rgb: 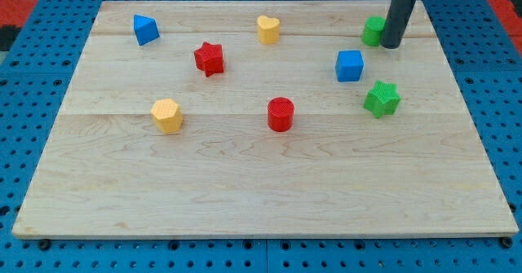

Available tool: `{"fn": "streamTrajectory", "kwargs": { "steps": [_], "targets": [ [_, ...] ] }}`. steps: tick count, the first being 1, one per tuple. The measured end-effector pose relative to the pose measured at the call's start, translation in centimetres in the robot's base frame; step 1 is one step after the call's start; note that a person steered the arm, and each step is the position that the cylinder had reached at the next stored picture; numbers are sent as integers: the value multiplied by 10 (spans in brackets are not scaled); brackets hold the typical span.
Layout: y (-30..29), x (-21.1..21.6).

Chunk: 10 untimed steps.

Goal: Push red star into yellow hexagon to the left bottom

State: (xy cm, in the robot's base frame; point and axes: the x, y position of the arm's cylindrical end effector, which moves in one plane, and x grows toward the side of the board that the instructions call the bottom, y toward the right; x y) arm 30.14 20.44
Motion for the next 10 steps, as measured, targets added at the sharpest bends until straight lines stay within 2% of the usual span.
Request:
{"fn": "streamTrajectory", "kwargs": {
  "steps": [8, 9, 10],
  "targets": [
    [30, -10],
    [16, -1],
    [-68, 20]
  ]
}}
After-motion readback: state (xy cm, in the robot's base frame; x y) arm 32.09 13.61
